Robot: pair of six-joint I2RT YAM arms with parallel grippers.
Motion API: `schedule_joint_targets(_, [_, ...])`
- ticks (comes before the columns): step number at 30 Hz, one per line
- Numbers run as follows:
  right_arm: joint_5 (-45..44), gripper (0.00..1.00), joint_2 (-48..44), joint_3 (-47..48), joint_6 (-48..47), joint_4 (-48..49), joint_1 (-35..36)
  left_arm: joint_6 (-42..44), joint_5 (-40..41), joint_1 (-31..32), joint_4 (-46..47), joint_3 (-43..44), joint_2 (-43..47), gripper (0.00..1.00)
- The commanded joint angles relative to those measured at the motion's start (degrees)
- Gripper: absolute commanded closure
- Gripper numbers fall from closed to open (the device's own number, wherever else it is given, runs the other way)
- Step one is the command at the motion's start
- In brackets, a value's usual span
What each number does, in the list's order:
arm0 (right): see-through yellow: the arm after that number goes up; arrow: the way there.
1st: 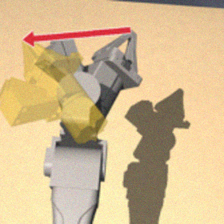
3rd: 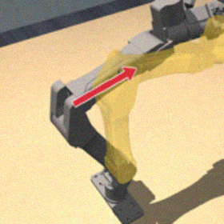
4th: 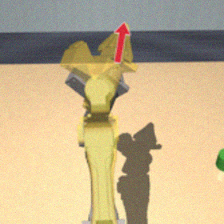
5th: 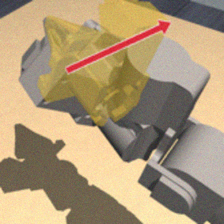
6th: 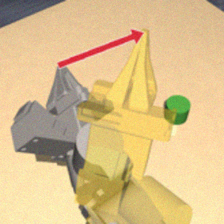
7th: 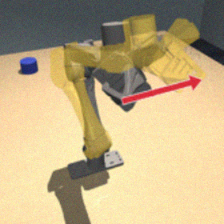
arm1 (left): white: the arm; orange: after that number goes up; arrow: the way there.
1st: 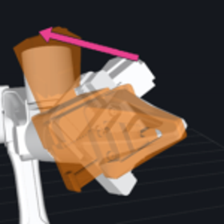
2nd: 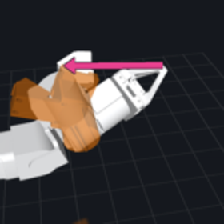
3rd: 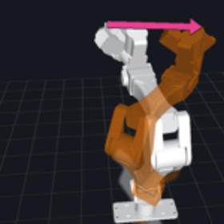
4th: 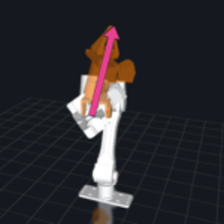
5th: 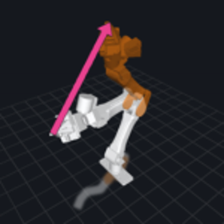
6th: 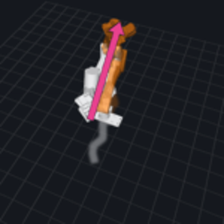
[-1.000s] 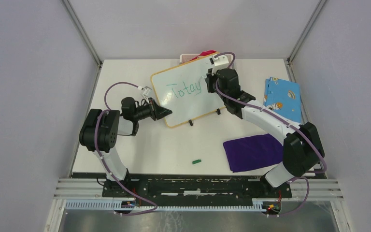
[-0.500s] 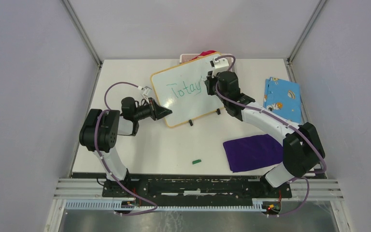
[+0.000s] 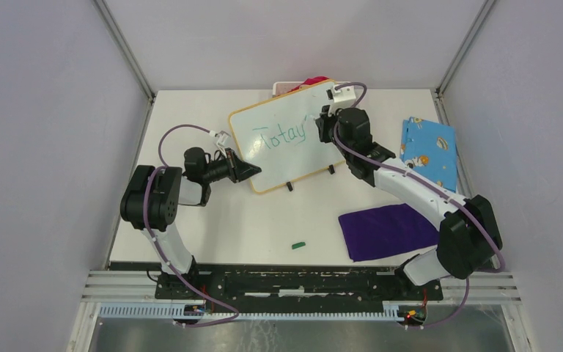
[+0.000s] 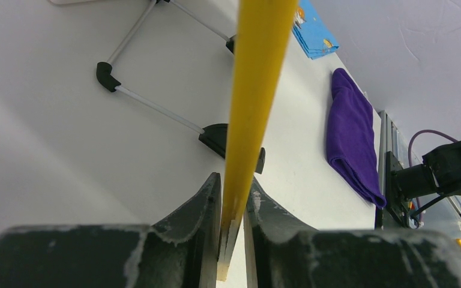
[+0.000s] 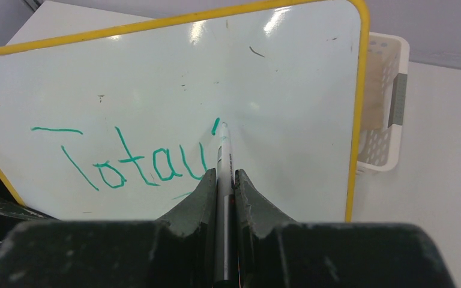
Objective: Write a sentence on the whiteboard
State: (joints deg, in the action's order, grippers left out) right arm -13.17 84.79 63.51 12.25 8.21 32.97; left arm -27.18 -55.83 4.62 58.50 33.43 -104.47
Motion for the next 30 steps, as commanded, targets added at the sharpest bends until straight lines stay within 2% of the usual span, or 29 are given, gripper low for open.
schedule_joint_targets(1, [-1.86,1.00,-1.00,0.07,0.82,0.59,-0.88,0.99,3.19,-0.24,-1.81,0.80,-1.16,0.75])
schedule_joint_targets(30, [0.59,1.00,3.91,3.74,0.23,-0.03,-2.26,0.99,3.02,-0.23,-2.05,0.97,-1.35,0.75])
